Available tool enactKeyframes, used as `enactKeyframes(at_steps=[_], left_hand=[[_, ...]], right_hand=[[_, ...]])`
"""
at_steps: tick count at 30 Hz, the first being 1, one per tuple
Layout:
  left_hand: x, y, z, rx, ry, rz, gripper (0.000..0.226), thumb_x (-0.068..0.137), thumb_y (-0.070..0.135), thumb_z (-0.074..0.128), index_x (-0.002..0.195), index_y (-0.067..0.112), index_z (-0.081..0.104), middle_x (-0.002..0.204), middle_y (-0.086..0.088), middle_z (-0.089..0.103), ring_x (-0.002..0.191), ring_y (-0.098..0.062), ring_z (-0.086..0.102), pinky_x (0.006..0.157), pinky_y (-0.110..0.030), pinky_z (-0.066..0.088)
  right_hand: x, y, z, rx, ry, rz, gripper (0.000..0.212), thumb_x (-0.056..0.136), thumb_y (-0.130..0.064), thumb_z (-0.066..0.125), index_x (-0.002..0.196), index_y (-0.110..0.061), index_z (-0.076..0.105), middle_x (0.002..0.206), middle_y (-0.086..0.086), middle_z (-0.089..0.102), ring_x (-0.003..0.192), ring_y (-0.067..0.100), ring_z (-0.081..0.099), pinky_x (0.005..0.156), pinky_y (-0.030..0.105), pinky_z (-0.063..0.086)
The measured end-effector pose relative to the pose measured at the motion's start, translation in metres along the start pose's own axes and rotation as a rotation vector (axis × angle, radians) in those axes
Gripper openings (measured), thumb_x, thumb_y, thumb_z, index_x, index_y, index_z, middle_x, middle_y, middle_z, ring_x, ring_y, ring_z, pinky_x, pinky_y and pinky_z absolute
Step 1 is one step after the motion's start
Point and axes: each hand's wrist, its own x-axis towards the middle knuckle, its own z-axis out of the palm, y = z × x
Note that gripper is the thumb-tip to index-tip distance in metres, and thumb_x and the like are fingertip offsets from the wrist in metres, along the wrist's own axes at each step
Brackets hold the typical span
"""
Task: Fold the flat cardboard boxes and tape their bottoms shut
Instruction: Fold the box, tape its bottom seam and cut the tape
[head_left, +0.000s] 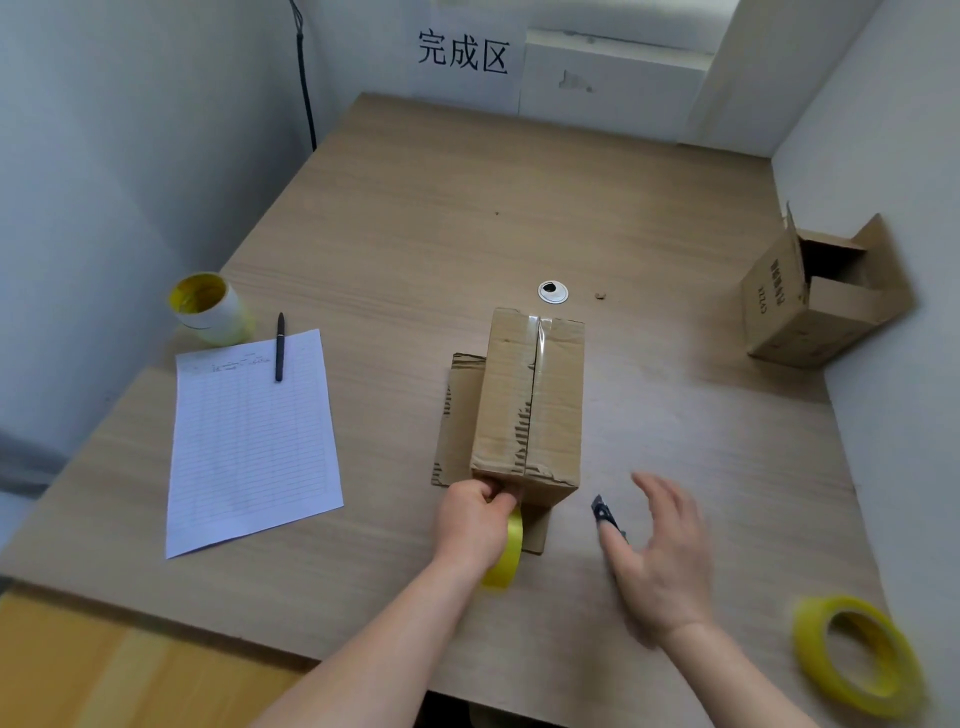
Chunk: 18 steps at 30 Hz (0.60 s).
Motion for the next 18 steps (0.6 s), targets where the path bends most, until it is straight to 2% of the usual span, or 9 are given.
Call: enactKeyframes(at_steps=[2,5,9,14,18], left_hand=[[0.001,-0.001,0.0,0.003,0.0,-0.016,0.049,0.084,0.026,0.073,0.046,0.011,0.045,0.046,0.002,0.04,0.062,-0.033,0.038,0.056,-0.033,0.029],[0.002,-0.002,0.002,-0.031,-0.029,-0.018,0.036,0.085,0.026,0.07,0.055,0.009,0.059,0.058,-0.005,0.06,0.071,-0.034,0.058,0.06,-0.035,0.04],[0.003,-0.003,0.004,-0.015,-0.008,0.001,0.036,0.088,0.027,0.067,0.056,0.014,0.058,0.066,-0.008,0.064,0.078,-0.037,0.061,0.062,-0.035,0.044],[0.004,-0.001,0.005,0.058,-0.005,0.035,0.035,0.091,0.028,0.063,0.058,0.018,0.056,0.078,-0.011,0.07,0.082,-0.037,0.063,0.067,-0.037,0.049],[0.001,-0.006,0.001,0.195,-0.058,-0.035,0.027,0.091,0.037,0.063,0.081,0.014,0.072,0.092,-0.01,0.073,0.093,-0.035,0.065,0.068,-0.031,0.045]], right_hand=[[0.018,-0.033,-0.004,0.051,0.088,-0.307,0.058,0.072,-0.05,0.066,0.119,-0.015,0.068,0.123,0.008,0.059,0.114,0.025,0.053,0.098,0.042,0.042],[0.038,-0.068,0.006,-0.023,0.055,-0.521,0.045,0.072,-0.046,0.07,0.107,-0.018,0.072,0.118,0.007,0.061,0.11,0.026,0.052,0.094,0.041,0.042],[0.047,-0.075,0.025,-0.114,-0.026,-0.566,0.031,0.067,-0.031,0.077,0.094,-0.018,0.07,0.106,0.0,0.06,0.097,0.026,0.052,0.079,0.042,0.048],[0.049,-0.078,0.032,-0.202,-0.024,-0.544,0.033,0.061,-0.03,0.081,0.085,-0.017,0.063,0.104,0.002,0.058,0.093,0.028,0.049,0.068,0.036,0.046],[0.053,-0.079,0.034,-0.212,-0.056,-0.513,0.041,0.057,-0.035,0.085,0.085,-0.018,0.062,0.104,0.002,0.057,0.093,0.029,0.048,0.066,0.038,0.046]])
